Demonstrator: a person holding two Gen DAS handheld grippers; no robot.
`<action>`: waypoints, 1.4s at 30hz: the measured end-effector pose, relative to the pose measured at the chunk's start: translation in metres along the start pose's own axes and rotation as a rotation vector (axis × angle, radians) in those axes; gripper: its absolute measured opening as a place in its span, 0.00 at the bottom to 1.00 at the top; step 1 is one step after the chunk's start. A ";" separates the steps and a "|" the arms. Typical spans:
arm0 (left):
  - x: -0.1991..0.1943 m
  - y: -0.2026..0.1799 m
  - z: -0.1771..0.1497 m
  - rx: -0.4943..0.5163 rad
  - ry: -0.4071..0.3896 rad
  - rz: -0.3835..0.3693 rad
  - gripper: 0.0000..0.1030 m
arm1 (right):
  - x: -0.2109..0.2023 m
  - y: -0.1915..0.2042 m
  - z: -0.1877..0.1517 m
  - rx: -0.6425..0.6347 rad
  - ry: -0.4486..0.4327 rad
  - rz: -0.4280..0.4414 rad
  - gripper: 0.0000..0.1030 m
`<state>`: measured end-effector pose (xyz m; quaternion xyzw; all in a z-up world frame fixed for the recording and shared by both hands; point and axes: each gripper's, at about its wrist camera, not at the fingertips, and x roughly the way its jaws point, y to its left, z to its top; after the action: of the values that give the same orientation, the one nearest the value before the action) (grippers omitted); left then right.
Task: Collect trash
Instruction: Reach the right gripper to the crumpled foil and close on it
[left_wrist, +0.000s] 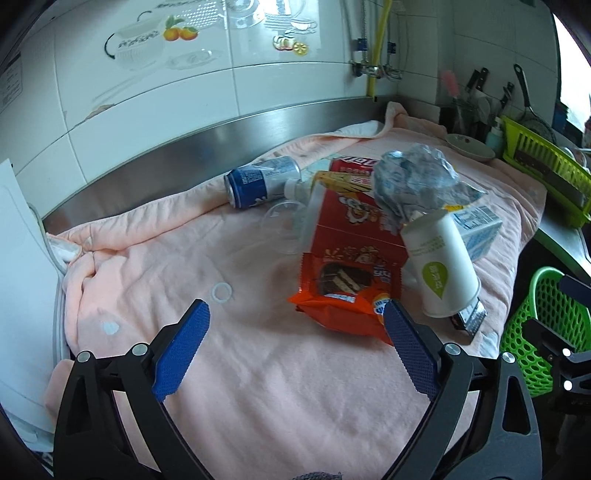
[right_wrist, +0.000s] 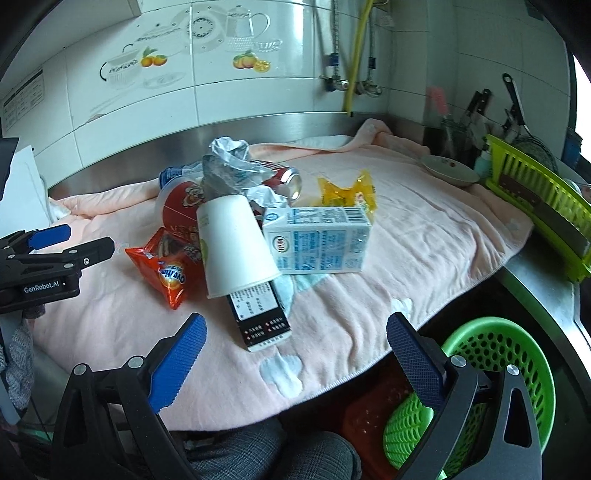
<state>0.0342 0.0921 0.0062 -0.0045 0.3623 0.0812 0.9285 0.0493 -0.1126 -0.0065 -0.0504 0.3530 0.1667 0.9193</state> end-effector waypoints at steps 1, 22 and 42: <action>0.001 0.003 0.001 -0.005 0.000 0.003 0.90 | 0.003 0.002 0.002 -0.004 0.004 0.006 0.87; 0.017 0.038 0.006 -0.061 0.025 0.040 0.89 | 0.045 0.042 0.093 -0.196 -0.097 0.089 0.79; 0.029 0.050 0.016 -0.091 0.046 0.050 0.88 | 0.107 0.051 0.113 -0.198 -0.014 0.135 0.56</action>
<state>0.0580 0.1466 0.0007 -0.0394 0.3797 0.1207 0.9164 0.1773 -0.0115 0.0078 -0.1158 0.3310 0.2628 0.8989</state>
